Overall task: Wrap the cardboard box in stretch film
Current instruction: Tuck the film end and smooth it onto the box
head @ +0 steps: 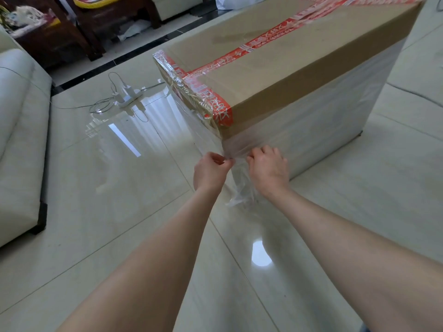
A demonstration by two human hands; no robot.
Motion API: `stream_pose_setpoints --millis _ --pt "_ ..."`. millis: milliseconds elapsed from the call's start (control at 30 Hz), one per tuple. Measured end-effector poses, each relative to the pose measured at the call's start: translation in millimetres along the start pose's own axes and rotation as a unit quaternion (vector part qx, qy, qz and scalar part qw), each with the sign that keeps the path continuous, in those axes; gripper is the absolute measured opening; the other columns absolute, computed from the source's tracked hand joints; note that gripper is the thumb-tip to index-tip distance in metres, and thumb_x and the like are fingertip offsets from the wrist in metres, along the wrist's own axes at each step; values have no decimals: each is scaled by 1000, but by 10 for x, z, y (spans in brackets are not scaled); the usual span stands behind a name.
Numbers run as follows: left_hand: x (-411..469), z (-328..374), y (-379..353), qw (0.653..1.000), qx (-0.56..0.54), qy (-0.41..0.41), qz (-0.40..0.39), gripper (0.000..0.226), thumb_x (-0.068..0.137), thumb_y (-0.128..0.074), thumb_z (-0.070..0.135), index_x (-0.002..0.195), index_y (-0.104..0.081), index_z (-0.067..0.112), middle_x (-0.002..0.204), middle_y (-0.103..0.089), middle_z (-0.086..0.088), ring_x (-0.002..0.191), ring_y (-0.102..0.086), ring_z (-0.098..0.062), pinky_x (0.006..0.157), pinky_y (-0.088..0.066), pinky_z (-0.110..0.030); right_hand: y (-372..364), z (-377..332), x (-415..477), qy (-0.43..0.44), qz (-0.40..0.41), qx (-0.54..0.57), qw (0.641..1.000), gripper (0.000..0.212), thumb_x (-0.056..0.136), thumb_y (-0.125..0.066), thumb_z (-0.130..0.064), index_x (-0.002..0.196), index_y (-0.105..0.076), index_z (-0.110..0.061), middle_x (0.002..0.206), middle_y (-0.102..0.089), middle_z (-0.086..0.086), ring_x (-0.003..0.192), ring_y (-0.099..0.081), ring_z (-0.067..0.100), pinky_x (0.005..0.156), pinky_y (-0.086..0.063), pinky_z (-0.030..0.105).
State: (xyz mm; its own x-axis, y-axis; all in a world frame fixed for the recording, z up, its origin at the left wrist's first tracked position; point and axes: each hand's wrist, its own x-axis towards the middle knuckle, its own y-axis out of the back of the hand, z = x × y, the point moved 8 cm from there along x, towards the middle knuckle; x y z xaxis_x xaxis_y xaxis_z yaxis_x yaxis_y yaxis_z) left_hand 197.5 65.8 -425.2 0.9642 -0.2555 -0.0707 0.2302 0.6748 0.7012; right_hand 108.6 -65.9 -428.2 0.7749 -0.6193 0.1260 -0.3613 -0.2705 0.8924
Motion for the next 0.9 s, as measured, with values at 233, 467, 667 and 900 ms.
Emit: stream_pose_setpoints --millis 233,467,667,900 --pt "-6 -202 -123 975 -178 134 -17 16 78 -77 18 68 -65 17 70 -66 0 67 -64 -14 83 -58 -34 -30 -110 -69 35 1 -11 999 37 90 -57 -43 117 -49 -20 123 -51 3 116 -44 23 91 -35 35" --pt "18 -134 -81 965 -218 123 -73 6 76 -70 9 71 -68 10 67 -64 -4 69 -62 -18 82 -57 -33 -23 -314 -30 44 -7 -39 998 49 79 -57 -64 111 -54 -27 116 -51 0 111 -45 21 88 -36 34" --pt "25 -65 -39 962 -230 93 -111 6 77 -72 14 75 -66 12 80 -65 -3 79 -60 -13 70 -48 -24 23 -328 19 44 8 -42 998 30 93 -48 -42 113 -61 -24 120 -53 2 115 -44 23 88 -34 34" --pt "56 -240 -96 952 -255 152 -74 16 92 -54 14 107 -59 9 94 -66 -5 78 -64 -15 68 -53 -26 82 -254 10 58 25 -3 998 26 96 -46 -35 107 -60 -17 114 -57 3 110 -47 23 87 -37 35"
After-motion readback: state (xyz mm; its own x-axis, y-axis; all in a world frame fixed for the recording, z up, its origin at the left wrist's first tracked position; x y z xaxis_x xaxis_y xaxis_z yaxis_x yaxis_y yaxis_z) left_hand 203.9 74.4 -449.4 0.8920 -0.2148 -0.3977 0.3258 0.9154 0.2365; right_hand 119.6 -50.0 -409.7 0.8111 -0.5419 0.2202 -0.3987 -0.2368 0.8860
